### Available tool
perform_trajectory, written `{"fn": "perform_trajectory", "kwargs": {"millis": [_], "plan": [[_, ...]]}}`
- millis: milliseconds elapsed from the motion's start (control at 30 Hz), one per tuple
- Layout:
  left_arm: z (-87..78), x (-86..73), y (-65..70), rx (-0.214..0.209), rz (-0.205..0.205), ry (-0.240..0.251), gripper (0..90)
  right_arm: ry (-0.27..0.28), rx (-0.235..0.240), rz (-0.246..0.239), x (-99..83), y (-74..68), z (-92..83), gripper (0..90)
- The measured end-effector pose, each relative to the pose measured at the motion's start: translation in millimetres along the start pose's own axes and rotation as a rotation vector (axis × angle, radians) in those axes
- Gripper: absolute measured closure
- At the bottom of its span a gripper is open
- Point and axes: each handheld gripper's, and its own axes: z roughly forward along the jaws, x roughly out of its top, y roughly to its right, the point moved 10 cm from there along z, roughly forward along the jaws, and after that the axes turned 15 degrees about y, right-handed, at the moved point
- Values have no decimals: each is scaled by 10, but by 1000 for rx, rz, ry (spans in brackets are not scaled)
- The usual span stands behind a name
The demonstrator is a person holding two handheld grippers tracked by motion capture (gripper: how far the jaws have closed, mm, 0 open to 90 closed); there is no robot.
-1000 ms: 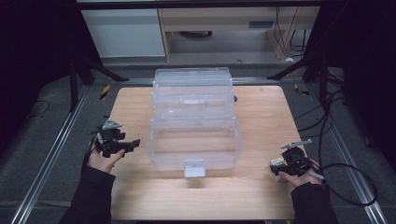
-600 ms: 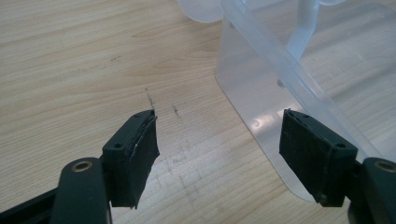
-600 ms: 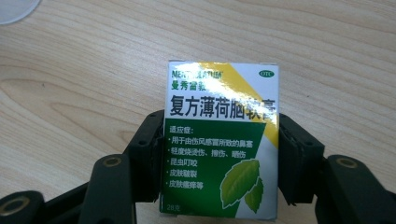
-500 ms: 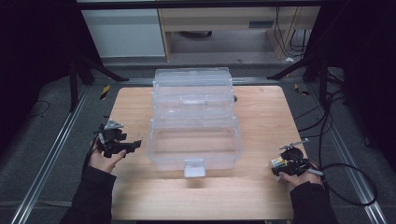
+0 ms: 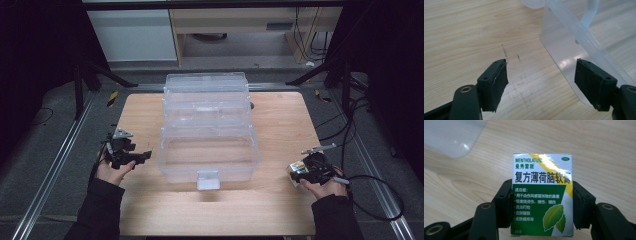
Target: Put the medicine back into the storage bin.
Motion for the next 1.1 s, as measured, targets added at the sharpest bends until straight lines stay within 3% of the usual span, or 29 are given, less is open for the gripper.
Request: {"fn": "perform_trajectory", "kwargs": {"millis": [500, 600, 767, 1100], "plan": [[-4, -8, -28, 3, -5, -3, 249, 97, 72, -10, 368, -193, -155, 450], [-4, -18, -39, 9, -5, -7, 248, 112, 78, -23, 487, -216, -167, 451], [6, -30, -47, 10, -5, -14, 247, 157, 135, -42, 698, -373, -226, 451], [13, -39, -44, 12, 1, -19, 245, 186, 158, -97, 956, -533, -243, 451]]}}
